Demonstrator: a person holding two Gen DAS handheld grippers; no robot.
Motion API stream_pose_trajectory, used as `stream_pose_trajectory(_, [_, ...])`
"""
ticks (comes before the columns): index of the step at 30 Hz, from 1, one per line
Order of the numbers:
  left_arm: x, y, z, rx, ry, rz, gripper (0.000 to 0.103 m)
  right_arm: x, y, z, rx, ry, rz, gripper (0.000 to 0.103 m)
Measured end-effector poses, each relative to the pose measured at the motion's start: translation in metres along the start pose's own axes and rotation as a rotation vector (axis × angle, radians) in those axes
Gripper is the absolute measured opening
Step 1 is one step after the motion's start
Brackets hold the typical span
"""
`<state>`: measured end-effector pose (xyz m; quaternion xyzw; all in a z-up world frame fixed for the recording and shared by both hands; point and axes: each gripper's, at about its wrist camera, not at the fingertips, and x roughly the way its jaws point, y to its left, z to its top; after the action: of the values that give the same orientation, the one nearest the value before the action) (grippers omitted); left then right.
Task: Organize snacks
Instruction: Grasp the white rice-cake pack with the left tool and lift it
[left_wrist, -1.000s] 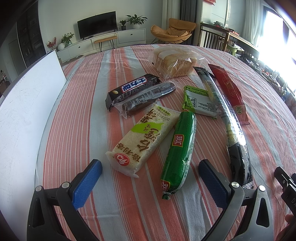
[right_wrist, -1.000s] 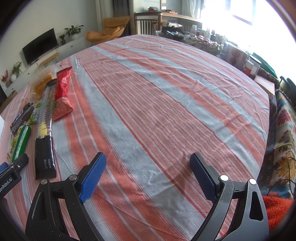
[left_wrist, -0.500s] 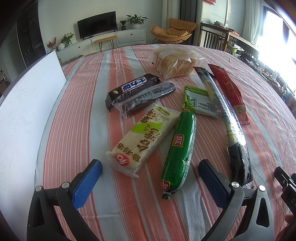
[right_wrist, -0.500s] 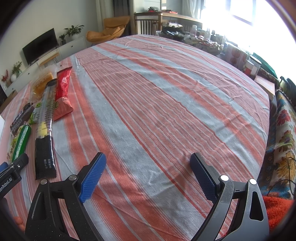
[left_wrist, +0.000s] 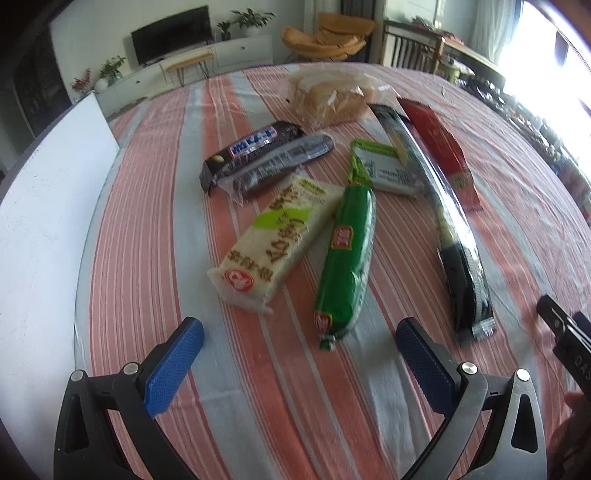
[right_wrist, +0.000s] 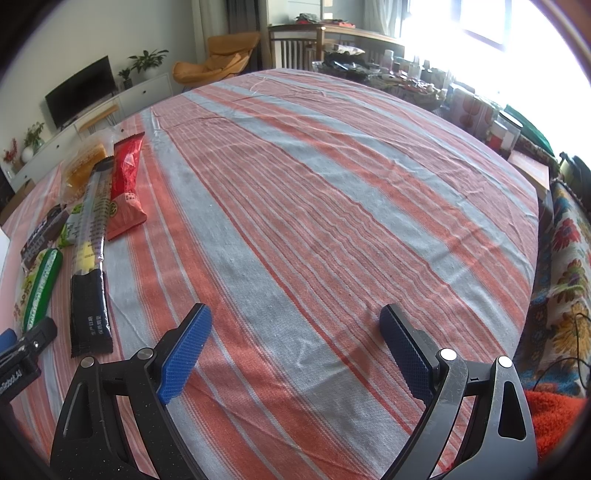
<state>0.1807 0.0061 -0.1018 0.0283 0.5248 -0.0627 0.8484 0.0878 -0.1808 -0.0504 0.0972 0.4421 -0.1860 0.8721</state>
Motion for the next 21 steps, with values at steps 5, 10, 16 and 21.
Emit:
stream_pose_trajectory(5, [-0.025, 0.002, 0.003, 0.090, 0.093, -0.135, 0.100, 0.000, 0.000, 0.000, 0.000, -0.001, -0.001, 0.094])
stream_pose_trajectory(10, [-0.050, 0.027, 0.042, 0.010, -0.014, -0.146, 0.100, 0.000, 0.000, 0.000, -0.001, 0.000, 0.000, 0.094])
stream_pose_trajectory(16, [-0.001, 0.051, 0.065, -0.100, 0.142, -0.158, 0.072, 0.000, 0.001, 0.000, -0.001, 0.000, 0.000, 0.094])
stream_pose_trajectory(21, [0.012, 0.045, 0.069, -0.057, 0.143, -0.180, 0.072, 0.000, 0.001, 0.000, -0.001, -0.001, -0.001, 0.095])
